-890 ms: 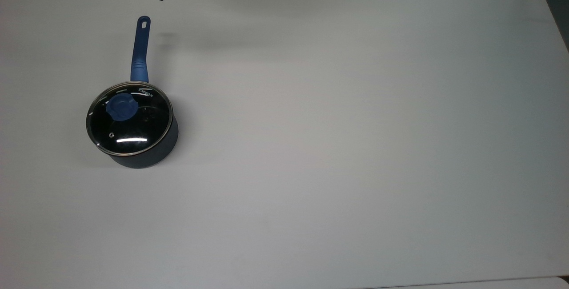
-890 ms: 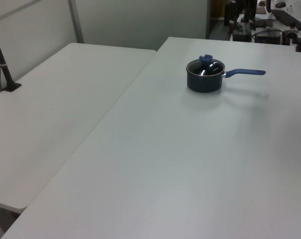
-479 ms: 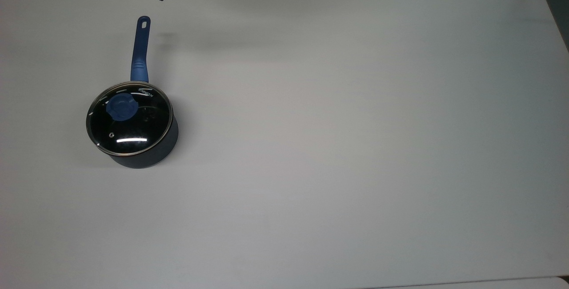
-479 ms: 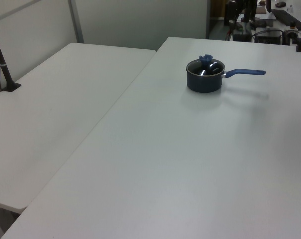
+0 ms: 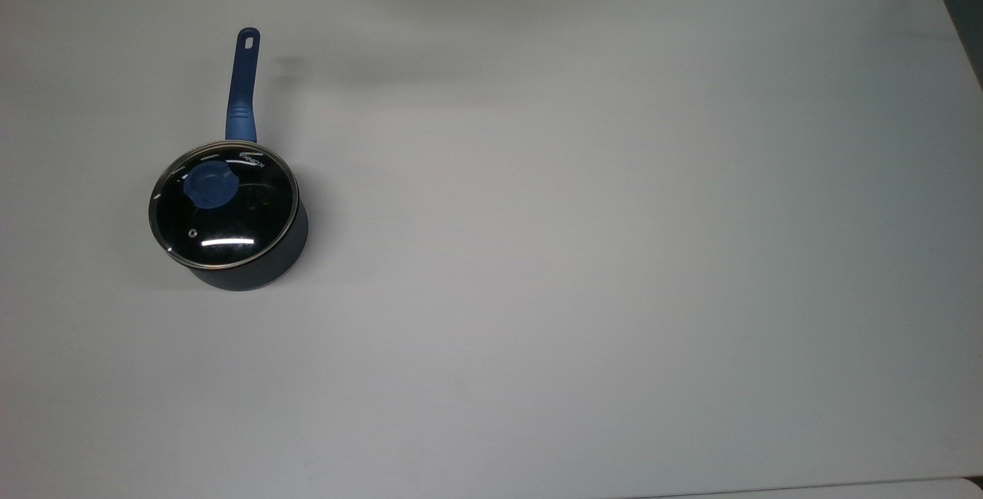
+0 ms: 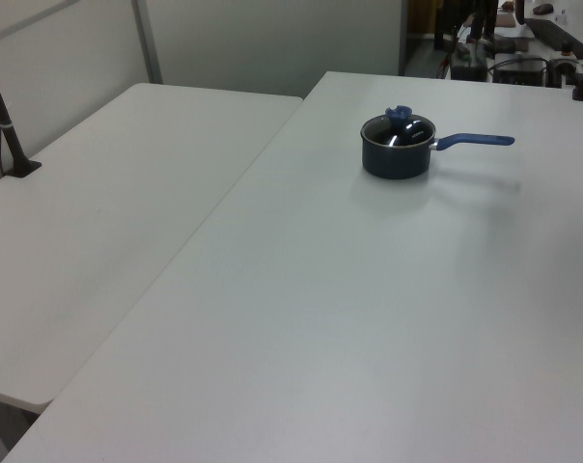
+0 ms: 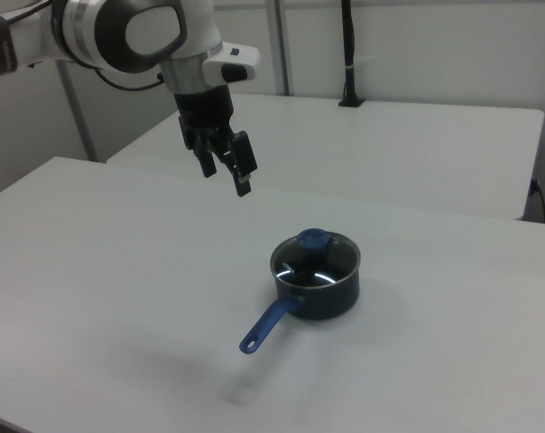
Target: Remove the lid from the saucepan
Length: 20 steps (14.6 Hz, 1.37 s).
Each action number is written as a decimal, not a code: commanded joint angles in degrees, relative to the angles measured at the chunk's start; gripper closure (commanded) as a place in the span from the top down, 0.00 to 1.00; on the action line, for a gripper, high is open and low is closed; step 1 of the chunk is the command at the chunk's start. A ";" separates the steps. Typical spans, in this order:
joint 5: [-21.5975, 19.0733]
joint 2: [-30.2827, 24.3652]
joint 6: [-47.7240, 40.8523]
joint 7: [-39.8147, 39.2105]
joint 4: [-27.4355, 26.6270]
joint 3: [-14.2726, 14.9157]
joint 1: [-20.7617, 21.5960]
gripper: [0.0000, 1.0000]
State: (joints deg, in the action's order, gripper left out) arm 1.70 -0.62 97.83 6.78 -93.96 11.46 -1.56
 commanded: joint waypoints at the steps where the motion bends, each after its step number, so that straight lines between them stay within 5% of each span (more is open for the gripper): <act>1: 0.32 0.18 0.17 -2.82 0.18 -0.12 -0.28 1.00; 11: -0.29 3.08 5.68 2.19 0.18 0.05 -1.33 1.00; 20: -5.91 13.18 15.37 3.94 3.96 0.05 -5.64 1.00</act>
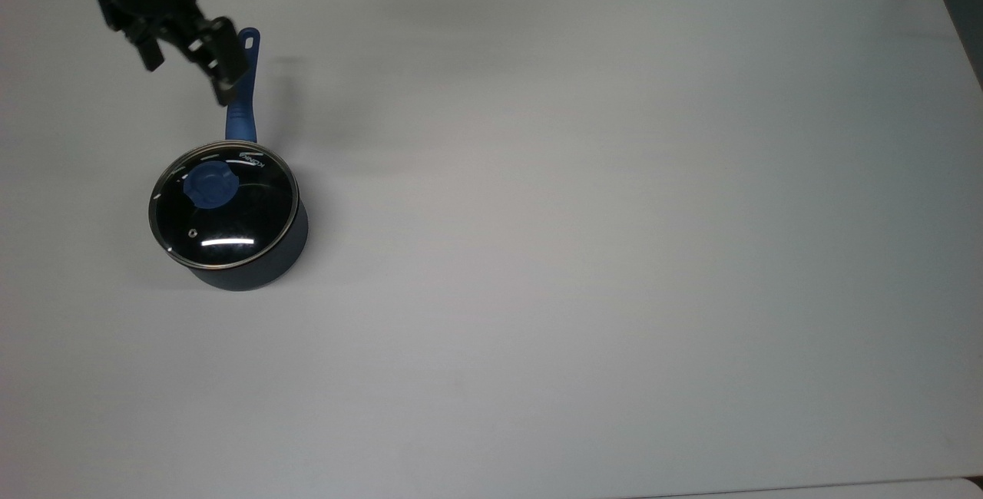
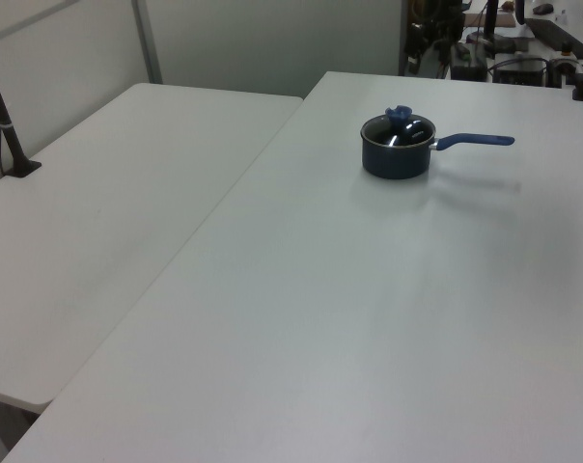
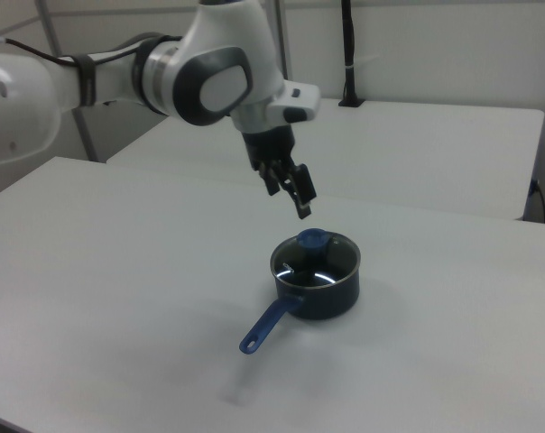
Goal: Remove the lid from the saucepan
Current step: 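Move the open gripper down over the blue knob of the glass lid, then lower the gripper around the blue lid knob and close on it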
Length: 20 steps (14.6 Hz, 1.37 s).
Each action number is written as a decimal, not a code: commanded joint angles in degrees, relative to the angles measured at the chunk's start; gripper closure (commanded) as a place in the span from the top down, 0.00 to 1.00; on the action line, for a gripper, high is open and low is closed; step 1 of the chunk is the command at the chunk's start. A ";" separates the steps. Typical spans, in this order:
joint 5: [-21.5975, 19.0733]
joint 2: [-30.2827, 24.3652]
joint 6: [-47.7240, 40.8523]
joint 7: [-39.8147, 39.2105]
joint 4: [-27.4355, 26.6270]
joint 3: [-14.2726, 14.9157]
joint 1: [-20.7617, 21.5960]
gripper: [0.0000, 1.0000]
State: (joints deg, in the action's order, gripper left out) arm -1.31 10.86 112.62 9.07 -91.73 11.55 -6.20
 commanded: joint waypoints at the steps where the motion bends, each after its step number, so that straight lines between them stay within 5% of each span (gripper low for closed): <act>1: -3.87 2.32 1.80 4.79 1.73 -0.13 -1.01 1.00; 5: -4.05 5.83 6.30 12.10 1.64 -0.39 -0.57 1.00; 20: -2.91 11.20 11.57 16.86 1.64 -0.83 0.84 0.97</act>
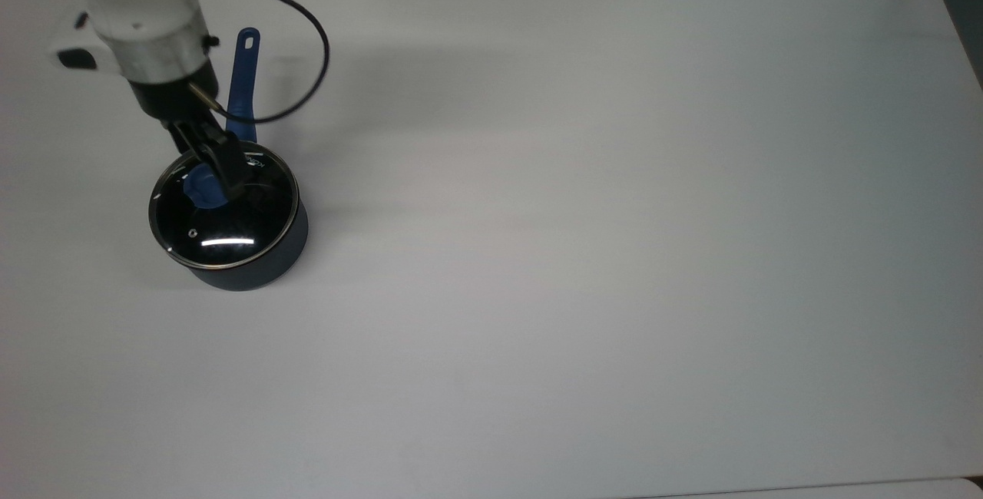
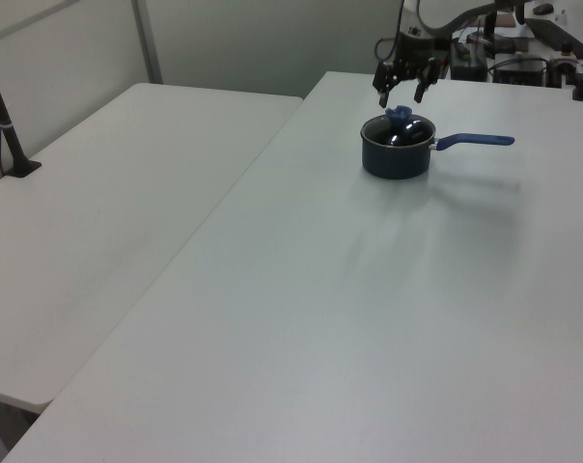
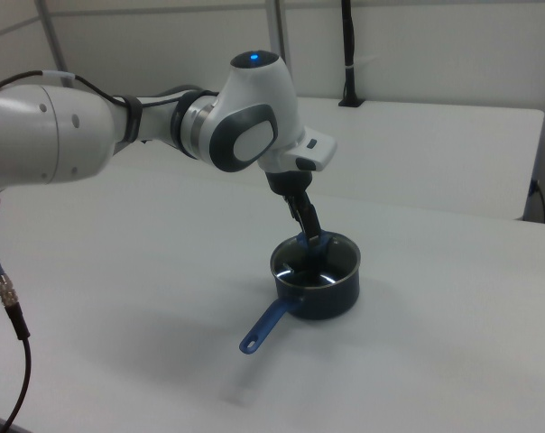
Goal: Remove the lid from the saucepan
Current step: 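Lower the gripper around the blue lid knob and close on it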
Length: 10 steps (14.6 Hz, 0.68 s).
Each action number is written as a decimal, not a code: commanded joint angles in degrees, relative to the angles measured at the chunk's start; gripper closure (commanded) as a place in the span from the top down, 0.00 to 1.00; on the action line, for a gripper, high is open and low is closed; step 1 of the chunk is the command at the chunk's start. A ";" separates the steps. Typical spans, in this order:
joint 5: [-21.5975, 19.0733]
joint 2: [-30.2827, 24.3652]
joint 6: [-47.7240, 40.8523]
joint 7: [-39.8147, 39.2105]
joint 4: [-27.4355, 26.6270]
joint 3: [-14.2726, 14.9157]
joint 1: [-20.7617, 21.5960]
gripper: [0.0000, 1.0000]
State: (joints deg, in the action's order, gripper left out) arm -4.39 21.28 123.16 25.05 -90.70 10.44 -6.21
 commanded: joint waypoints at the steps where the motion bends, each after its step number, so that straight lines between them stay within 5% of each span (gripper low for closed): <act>1: 0.17 0.78 1.03 0.88 0.61 0.28 0.85 0.97; 10: 0.09 2.71 1.20 1.15 0.61 0.37 1.90 0.90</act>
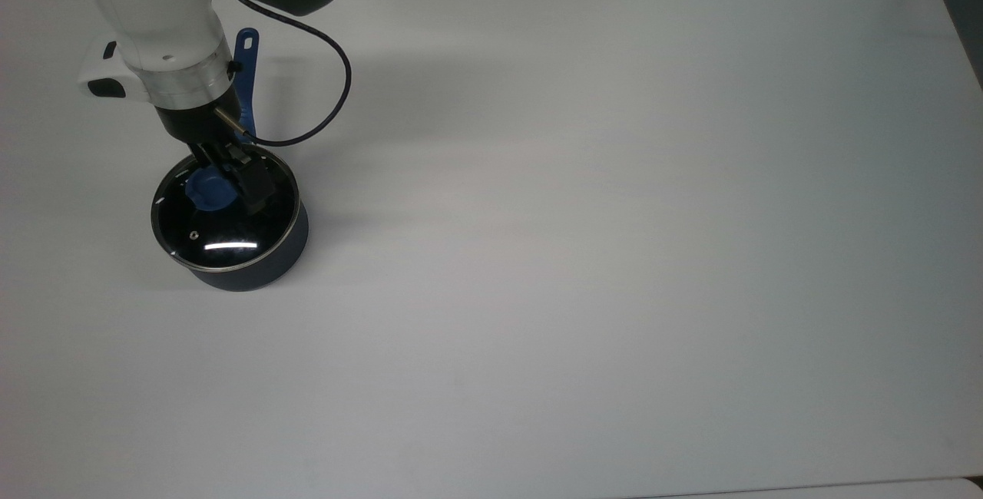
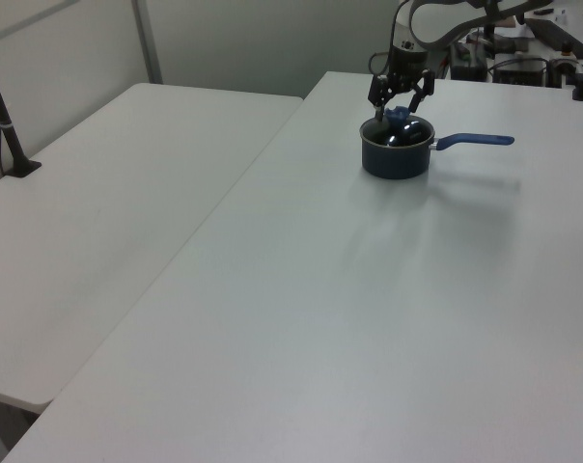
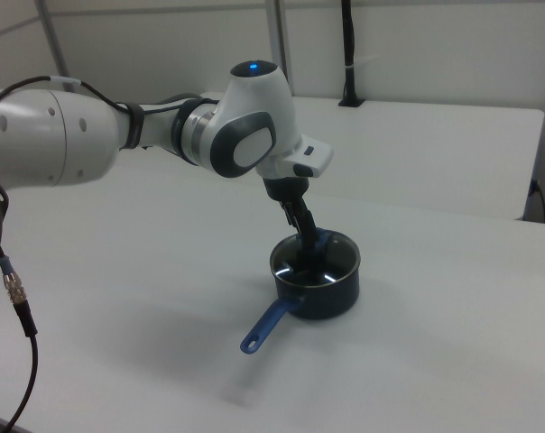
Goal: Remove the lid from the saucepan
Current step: 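Lower the gripper around the blue lid knob and close on it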
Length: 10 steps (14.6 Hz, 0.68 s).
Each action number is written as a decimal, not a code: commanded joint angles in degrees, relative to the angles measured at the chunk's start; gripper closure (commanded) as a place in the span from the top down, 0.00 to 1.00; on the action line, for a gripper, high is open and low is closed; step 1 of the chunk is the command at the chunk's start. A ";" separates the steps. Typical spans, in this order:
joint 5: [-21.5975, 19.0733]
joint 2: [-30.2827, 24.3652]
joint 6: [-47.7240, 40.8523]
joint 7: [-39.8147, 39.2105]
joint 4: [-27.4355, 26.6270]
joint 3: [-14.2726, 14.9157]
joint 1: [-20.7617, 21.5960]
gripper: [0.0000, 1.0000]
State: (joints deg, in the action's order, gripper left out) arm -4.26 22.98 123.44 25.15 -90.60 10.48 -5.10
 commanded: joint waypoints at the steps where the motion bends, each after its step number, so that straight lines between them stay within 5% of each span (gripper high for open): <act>1: -0.05 1.02 0.92 0.95 0.51 0.33 0.80 0.89; 10: -0.05 0.23 0.22 0.60 0.60 0.77 0.36 0.90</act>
State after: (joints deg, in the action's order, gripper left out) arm -4.25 23.03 123.44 25.15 -90.49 10.61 -5.14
